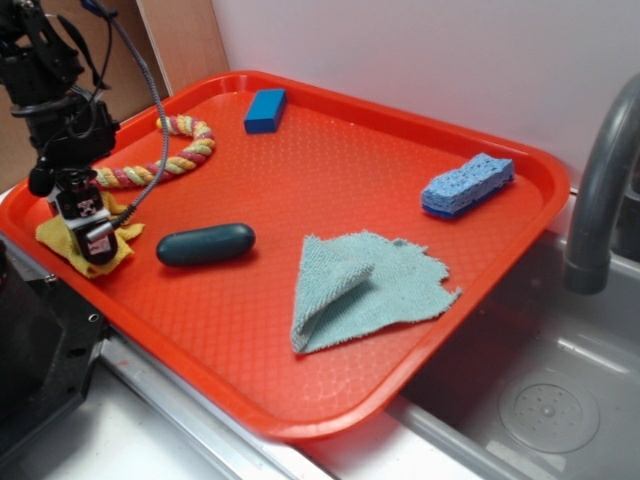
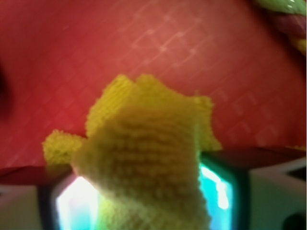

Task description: Grab the yellow cloth.

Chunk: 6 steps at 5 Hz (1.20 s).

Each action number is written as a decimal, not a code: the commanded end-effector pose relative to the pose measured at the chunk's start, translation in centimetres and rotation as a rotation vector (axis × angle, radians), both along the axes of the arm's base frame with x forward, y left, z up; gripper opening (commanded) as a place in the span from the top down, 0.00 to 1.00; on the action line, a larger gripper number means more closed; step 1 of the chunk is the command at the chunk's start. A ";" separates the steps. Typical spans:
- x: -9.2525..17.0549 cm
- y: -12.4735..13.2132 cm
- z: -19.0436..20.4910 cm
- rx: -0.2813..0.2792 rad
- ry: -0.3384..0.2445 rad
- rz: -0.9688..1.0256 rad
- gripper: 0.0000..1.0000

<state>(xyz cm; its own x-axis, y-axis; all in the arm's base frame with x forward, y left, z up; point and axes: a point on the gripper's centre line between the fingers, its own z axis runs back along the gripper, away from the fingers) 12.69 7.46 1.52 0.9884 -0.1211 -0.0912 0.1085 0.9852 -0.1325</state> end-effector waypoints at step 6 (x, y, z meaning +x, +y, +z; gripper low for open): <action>7.1 -5.1 18.6 0.111 -0.270 0.319 1.00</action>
